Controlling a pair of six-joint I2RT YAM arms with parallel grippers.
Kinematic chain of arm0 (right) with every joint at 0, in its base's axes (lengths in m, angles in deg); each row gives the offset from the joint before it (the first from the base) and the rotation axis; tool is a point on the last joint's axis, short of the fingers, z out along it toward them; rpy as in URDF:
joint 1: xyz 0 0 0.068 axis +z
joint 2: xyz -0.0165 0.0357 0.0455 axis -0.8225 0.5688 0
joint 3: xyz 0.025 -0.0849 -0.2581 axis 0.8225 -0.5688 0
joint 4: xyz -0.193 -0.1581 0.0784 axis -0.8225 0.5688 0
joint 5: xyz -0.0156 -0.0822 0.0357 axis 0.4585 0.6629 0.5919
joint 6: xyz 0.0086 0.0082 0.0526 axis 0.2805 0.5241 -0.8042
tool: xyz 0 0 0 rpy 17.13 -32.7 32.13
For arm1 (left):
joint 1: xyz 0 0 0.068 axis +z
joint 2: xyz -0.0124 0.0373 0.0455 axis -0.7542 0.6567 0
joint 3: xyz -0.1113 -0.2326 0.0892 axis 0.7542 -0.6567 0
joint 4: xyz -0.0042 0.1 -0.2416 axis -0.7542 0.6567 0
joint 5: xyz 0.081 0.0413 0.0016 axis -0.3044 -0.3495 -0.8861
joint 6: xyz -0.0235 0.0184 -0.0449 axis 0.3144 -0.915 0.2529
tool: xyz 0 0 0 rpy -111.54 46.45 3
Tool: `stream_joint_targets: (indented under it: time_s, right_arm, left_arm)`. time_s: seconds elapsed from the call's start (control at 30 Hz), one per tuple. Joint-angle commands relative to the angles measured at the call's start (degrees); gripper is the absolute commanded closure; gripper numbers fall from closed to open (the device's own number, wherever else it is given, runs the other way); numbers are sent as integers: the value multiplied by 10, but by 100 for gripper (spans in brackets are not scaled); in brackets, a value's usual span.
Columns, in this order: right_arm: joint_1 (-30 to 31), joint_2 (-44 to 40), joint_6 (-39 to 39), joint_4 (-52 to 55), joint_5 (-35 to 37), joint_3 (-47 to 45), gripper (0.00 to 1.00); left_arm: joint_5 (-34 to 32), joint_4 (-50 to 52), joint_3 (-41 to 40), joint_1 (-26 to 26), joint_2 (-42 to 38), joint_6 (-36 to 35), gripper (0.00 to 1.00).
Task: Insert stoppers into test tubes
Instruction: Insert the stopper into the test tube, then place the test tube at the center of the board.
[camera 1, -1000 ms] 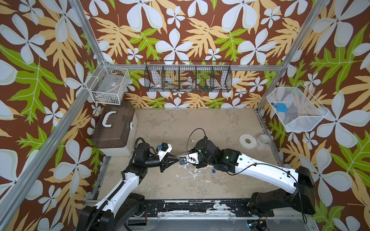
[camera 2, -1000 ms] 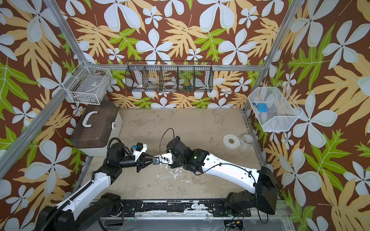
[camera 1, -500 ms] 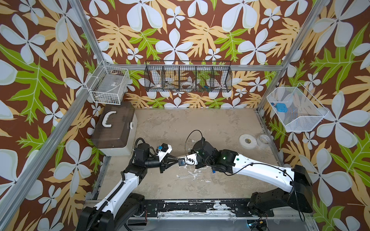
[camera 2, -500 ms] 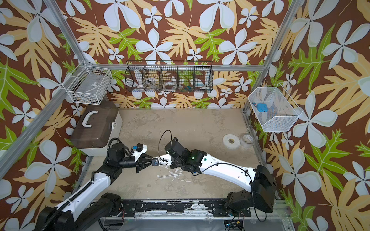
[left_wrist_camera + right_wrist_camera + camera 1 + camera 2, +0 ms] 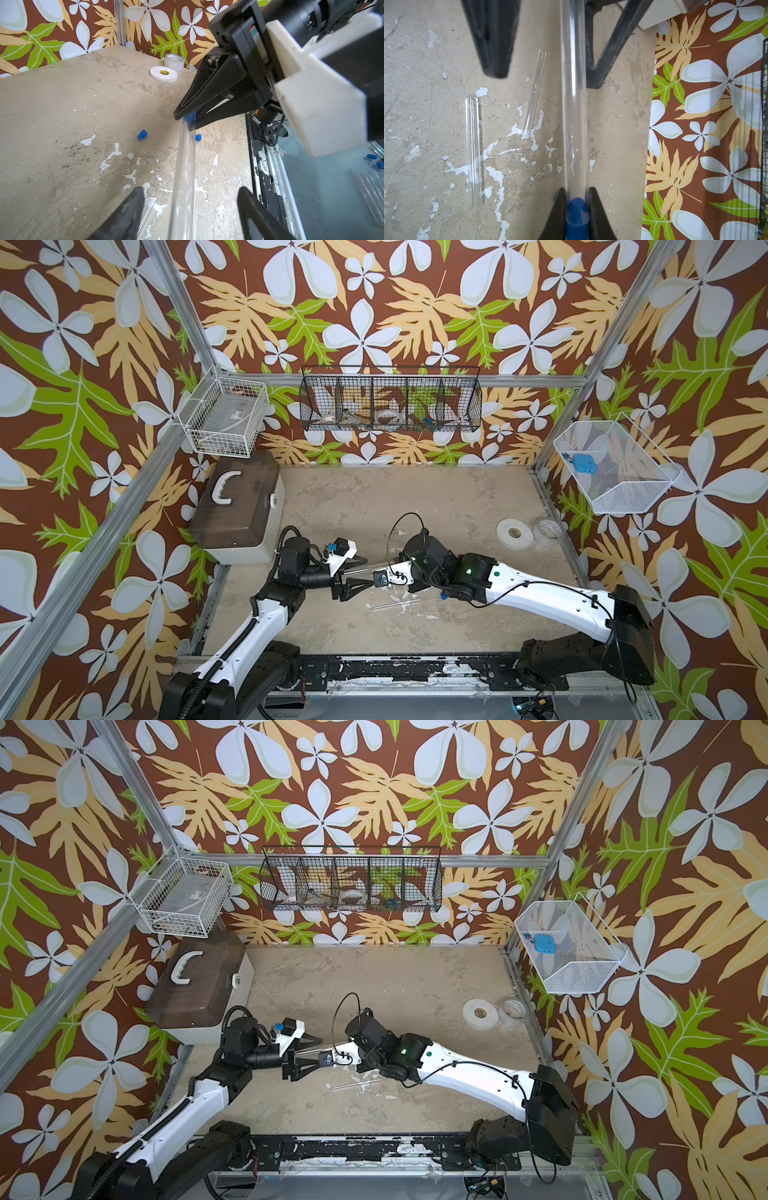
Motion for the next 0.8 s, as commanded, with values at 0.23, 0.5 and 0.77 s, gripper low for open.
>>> stream_joint_targets:
  time_s: [0.23, 0.5, 0.77]
  right_arm:
    - [-94, -26, -61, -14, -23, -14, 90]
    - [-255, -21, -195, -63, -78, -37, 91]
    - [-355, 30, -319, -66, -90, -26, 93]
  left_arm:
    - [-59, 30, 32, 25, -15, 6, 0]
    - [-210, 31, 61, 29, -10, 18, 0]
    - [-359, 20, 71, 33, -6, 12, 0]
